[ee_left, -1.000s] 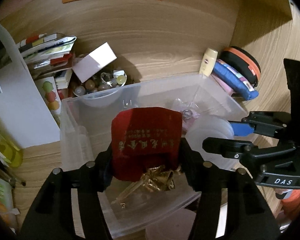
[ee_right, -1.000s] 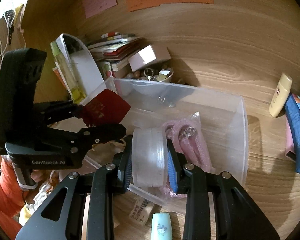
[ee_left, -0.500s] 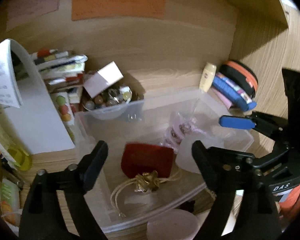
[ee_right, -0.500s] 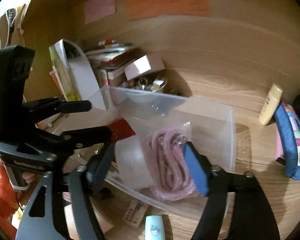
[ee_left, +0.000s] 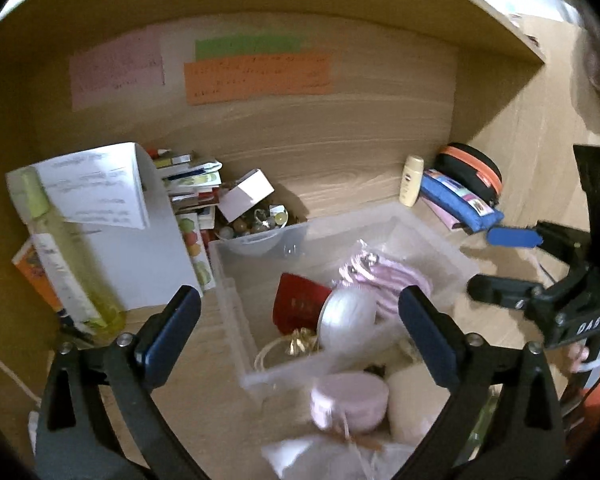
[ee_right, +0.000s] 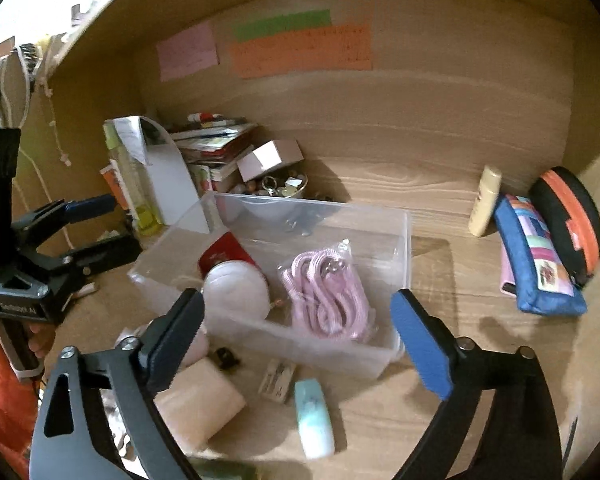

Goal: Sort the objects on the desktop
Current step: 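Grasp the white drawstring bag with the left tool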

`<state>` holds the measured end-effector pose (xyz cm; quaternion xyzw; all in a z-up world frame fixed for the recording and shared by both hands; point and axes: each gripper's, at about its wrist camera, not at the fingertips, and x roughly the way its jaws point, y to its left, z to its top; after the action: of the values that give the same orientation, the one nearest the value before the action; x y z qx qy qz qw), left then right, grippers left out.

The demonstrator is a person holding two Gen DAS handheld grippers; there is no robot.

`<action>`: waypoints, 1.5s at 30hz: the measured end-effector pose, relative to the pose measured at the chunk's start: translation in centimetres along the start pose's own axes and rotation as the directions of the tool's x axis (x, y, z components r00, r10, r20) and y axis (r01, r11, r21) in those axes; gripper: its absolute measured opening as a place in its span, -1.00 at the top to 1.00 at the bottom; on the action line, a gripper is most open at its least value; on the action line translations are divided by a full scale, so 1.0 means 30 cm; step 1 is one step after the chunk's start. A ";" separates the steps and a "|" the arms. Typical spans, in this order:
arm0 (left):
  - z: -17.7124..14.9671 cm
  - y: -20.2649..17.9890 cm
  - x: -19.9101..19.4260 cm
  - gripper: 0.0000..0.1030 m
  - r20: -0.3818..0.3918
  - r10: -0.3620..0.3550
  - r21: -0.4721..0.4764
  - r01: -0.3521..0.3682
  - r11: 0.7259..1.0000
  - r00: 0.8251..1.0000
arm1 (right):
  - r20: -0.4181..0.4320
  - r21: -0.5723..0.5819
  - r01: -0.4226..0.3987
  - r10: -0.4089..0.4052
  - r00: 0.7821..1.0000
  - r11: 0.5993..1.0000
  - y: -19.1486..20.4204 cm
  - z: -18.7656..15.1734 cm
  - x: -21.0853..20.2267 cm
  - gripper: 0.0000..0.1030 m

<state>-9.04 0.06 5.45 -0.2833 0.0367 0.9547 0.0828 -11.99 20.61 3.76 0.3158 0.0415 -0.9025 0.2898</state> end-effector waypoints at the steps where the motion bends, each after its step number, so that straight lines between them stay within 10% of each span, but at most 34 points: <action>1: -0.014 -0.002 -0.018 -0.95 0.001 0.004 0.008 -0.004 1.000 1.000 | 0.006 -0.001 0.002 -0.002 1.000 1.000 0.007 -0.011 -0.017 -0.90; 22: -0.324 0.012 -0.166 -0.95 -0.111 0.010 -0.027 -0.013 1.000 0.994 | -0.037 -0.033 0.007 -0.008 0.999 0.999 0.116 -0.270 -0.122 -0.93; 45: -0.397 -0.136 0.048 -0.91 -0.267 -0.028 0.100 0.057 0.993 0.963 | -0.206 -0.085 -0.081 0.062 0.977 0.993 0.127 -0.281 0.062 -0.93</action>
<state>-3.13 2.89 -5.40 -0.4046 0.0921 0.9028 0.1126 -6.47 18.71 -3.64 0.3937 0.1014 -0.8517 0.3306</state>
